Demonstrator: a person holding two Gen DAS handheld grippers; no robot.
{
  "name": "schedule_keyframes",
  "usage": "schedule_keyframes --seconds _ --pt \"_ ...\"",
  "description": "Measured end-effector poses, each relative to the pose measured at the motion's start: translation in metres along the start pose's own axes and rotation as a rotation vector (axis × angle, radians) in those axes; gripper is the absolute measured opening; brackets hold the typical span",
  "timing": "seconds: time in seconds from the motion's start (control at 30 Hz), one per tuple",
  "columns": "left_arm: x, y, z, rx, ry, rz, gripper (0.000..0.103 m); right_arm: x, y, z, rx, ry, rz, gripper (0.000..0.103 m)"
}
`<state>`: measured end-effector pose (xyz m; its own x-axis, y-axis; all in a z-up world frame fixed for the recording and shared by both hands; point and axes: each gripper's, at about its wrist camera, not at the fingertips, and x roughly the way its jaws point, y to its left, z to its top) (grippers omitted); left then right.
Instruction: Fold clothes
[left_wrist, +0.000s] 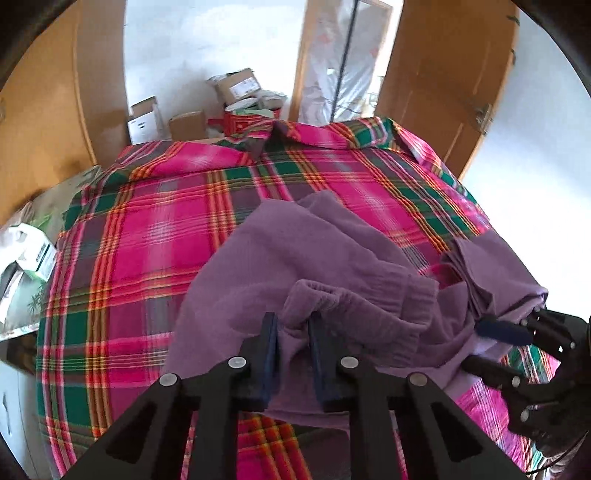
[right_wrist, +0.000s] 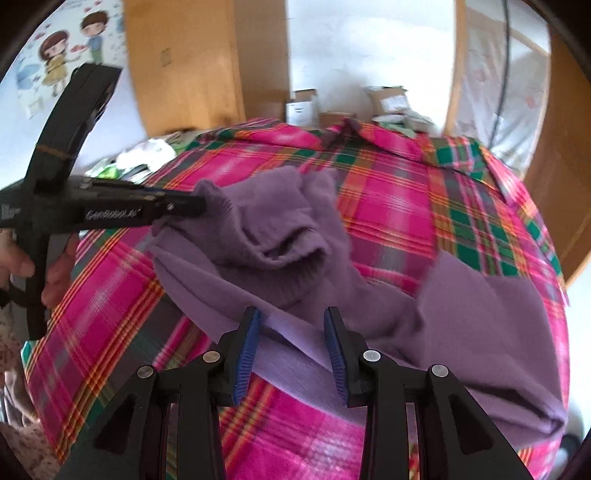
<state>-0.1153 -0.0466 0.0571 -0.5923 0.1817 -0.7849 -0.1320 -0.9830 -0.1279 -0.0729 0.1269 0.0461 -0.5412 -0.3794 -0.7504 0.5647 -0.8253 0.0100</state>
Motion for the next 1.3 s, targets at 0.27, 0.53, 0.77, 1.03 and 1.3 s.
schedule_keyframes --seconds 0.27,0.53,0.77,1.03,1.3 --pt "-0.010 0.044 0.005 -0.147 -0.042 0.064 0.008 0.023 0.018 0.016 -0.095 0.021 0.039 0.037" --pt "-0.012 0.044 0.000 -0.104 -0.003 -0.086 0.010 0.021 0.015 0.013 -0.095 0.016 0.074 0.036" --pt "-0.016 0.007 0.002 0.064 -0.001 -0.174 0.029 0.019 0.013 0.011 -0.093 0.012 0.106 0.036" --pt "-0.022 -0.005 -0.011 0.136 0.013 -0.212 0.030 0.020 0.012 0.008 -0.079 0.004 0.119 0.036" --pt "-0.038 -0.024 -0.034 0.299 -0.018 -0.165 0.031 0.019 0.010 0.006 -0.050 -0.004 0.129 0.036"
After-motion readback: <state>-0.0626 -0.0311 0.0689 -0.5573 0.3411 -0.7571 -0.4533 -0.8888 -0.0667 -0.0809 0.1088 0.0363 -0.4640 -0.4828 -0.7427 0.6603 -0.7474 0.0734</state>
